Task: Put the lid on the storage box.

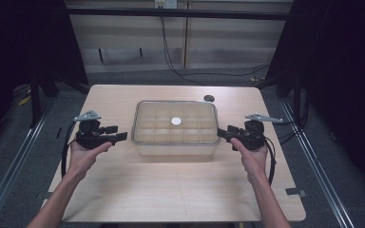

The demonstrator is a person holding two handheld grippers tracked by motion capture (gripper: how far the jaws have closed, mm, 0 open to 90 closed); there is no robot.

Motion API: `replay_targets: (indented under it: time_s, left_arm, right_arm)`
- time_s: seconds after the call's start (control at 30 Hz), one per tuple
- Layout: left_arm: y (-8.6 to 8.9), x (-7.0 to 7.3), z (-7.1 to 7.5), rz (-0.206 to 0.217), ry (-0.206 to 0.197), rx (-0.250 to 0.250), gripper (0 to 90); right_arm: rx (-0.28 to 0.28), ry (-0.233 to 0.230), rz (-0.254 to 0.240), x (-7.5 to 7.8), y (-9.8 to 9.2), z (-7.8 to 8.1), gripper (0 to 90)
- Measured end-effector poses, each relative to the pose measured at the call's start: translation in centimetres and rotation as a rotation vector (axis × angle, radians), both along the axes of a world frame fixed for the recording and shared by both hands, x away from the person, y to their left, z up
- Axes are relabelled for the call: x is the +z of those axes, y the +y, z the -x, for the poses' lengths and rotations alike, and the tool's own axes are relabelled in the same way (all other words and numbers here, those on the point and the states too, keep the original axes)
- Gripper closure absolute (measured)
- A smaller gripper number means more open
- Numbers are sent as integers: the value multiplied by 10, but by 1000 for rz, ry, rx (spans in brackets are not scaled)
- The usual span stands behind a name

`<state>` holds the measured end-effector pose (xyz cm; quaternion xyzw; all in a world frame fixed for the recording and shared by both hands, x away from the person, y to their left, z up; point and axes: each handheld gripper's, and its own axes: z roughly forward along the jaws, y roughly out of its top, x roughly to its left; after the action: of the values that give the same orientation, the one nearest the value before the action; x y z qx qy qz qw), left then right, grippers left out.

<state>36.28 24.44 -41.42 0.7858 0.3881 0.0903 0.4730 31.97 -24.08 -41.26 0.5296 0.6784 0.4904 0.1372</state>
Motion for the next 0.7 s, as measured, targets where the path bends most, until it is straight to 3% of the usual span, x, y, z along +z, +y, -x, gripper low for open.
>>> replay_targets:
  time_s: [0.07, 0.17, 0.37, 0.57, 0.7]
  left_arm:
    - [1, 1, 7, 9, -17, 1, 411]
    - [3, 0, 15, 38, -2, 2, 411]
    - [8, -5, 36, 4, -12, -18, 404]
    - [17, -16, 59, 7, -7, 2, 383]
    - [23, -22, 74, -14, 2, 7, 381]
  right_arm:
    - [1, 1, 2, -2, 0, 6, 438]
    - [7, 1, 9, -4, 0, 14, 431]
    - [16, -17, 13, -8, 1, 41, 420]
    - [-2, -43, -26, -15, -3, 65, 402]
    - [-7, -35, -18, -21, -3, 75, 393]
